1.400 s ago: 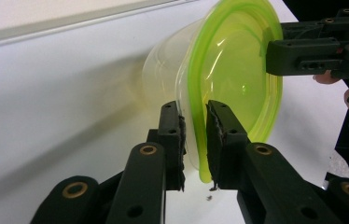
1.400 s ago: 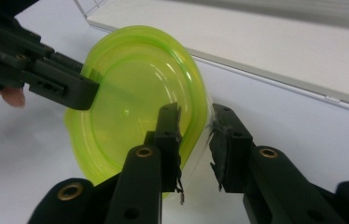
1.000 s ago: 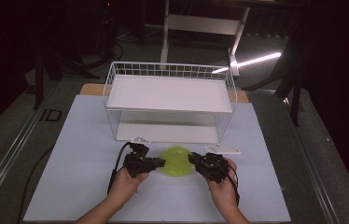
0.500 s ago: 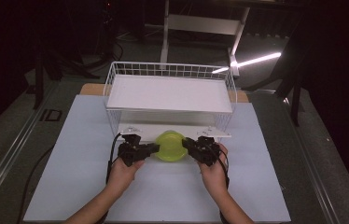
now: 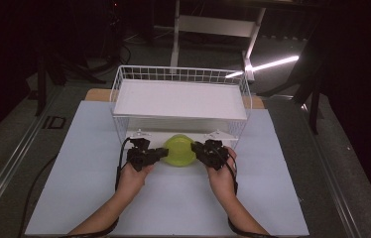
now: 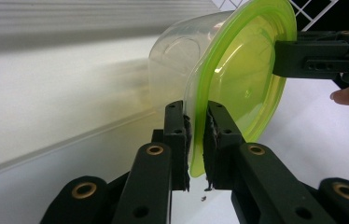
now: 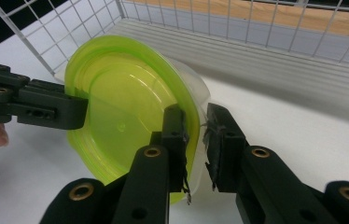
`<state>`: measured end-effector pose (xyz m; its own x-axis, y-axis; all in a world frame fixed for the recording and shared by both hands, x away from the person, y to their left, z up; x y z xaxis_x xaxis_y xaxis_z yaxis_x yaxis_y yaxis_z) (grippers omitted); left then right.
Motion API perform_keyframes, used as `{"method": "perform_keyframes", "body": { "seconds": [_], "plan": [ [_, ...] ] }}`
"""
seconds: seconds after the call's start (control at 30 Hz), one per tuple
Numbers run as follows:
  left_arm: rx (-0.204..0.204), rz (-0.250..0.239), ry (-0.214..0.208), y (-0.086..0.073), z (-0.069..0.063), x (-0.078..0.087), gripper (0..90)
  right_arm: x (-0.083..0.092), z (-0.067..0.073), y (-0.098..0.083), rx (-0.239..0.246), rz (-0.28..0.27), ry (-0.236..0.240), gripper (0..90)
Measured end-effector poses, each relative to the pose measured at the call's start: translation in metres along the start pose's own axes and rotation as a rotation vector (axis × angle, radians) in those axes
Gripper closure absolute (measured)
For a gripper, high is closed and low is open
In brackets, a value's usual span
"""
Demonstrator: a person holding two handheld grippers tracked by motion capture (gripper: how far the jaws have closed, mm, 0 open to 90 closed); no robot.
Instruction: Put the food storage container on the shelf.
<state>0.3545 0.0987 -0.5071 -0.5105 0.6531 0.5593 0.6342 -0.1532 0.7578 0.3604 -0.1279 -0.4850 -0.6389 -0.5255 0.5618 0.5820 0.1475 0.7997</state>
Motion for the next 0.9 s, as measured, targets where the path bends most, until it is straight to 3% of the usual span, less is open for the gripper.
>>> {"method": "perform_keyframes", "body": {
  "seconds": [0.3, 0.5, 0.73, 0.9],
  "plan": [
    [0.008, 0.013, 0.004, 0.001, 0.007, -0.008, 81.3, -0.01, -0.004, 0.001, 0.006, 0.012, -0.012, 78.4],
    [0.02, 0.0, 0.0, 0.009, 0.01, -0.01, 80.8, -0.013, -0.009, 0.005, -0.033, 0.001, 0.009, 78.4],
    [-0.006, -0.035, 0.016, 0.011, 0.014, -0.013, 78.0, -0.017, -0.011, 0.009, -0.024, -0.031, 0.018, 75.5],
    [-0.022, -0.053, 0.047, 0.015, 0.014, -0.015, 75.0, -0.021, -0.015, 0.012, -0.01, -0.041, -0.018, 69.0]
  ]
}}
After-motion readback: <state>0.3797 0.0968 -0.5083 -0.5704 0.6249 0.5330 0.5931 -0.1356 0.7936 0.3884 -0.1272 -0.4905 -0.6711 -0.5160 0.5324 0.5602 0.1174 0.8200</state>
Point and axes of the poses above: each handheld gripper's, and its own axes: x roughly backward along the jaws, y roughly out of its top, z roughly to its left, the point moved 2 cm from there along -x, roughly forward along the jaws, and after that the axes turned 5 degrees about -x, right-handed, at the moved point
